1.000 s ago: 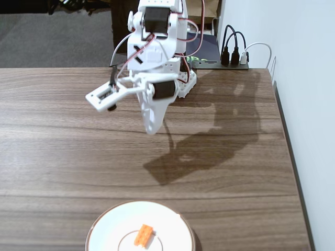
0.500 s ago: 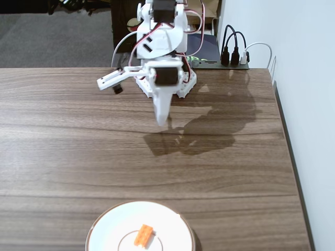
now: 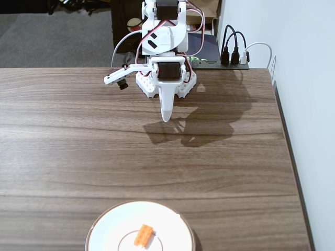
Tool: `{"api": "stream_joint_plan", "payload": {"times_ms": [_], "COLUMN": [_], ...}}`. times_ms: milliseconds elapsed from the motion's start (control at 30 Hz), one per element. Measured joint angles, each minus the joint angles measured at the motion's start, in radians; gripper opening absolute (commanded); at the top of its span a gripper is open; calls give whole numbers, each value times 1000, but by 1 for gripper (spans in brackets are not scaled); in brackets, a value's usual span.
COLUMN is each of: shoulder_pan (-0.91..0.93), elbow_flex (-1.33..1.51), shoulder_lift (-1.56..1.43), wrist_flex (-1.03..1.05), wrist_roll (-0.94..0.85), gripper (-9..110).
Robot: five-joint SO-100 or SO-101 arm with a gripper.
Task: Grasp a lego block and put it on the plate.
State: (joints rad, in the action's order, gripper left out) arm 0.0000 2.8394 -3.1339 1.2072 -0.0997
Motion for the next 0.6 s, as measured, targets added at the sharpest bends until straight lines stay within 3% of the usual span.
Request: {"api": "stream_joint_plan", "payload": {"times_ms": [600], "shoulder_pan": [41], "elbow_flex": [87], "shoulder_lift": [-152], "wrist_flex": [60], "wrist_roll": [61], "gripper": [0]}}
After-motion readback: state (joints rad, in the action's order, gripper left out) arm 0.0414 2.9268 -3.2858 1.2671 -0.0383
